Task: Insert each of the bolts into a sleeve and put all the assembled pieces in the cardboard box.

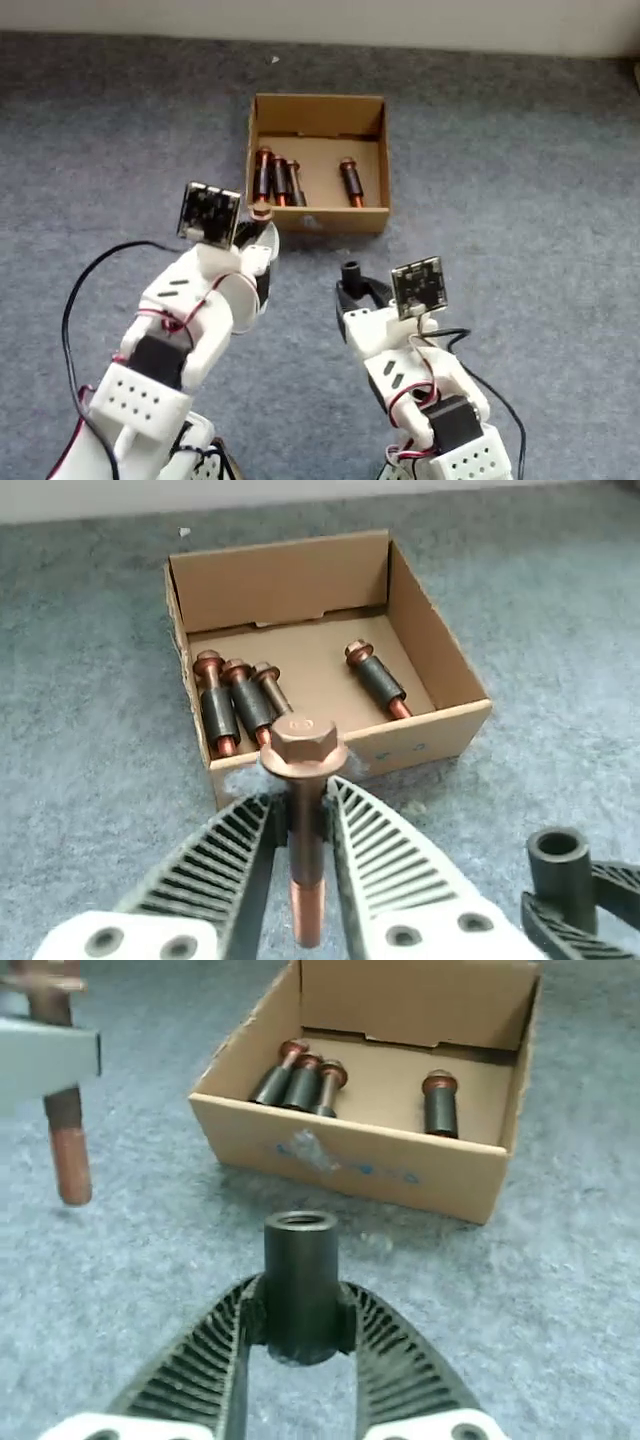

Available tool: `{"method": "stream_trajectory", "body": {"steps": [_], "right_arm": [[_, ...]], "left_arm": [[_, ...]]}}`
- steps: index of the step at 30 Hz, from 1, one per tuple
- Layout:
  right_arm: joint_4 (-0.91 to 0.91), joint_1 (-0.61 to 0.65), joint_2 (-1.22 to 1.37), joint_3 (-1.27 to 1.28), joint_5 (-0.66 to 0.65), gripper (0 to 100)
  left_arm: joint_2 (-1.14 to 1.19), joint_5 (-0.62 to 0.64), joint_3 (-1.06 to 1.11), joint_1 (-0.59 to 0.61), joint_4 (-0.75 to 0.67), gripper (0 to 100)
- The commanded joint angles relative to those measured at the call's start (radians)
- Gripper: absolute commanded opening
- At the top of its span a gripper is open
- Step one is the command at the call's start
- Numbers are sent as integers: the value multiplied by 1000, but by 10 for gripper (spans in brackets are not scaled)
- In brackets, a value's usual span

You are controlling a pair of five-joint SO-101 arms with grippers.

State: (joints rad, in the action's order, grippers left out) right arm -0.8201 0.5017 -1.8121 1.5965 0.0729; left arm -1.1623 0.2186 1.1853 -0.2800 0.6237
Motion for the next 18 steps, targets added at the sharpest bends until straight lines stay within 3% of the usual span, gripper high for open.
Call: {"method": "stream_trajectory", "body": {"steps": [1, 12, 18], "right_arm": [[54, 68, -10, -2, -11, 6], [331, 257, -10, 199, -9, 6], [418, 302, -10, 208, -9, 6]], "left_arm": [[-203, 2, 42, -15, -26, 5], [-679, -3, 268, -8, -104, 5], [-647, 0, 194, -8, -106, 6]]}}
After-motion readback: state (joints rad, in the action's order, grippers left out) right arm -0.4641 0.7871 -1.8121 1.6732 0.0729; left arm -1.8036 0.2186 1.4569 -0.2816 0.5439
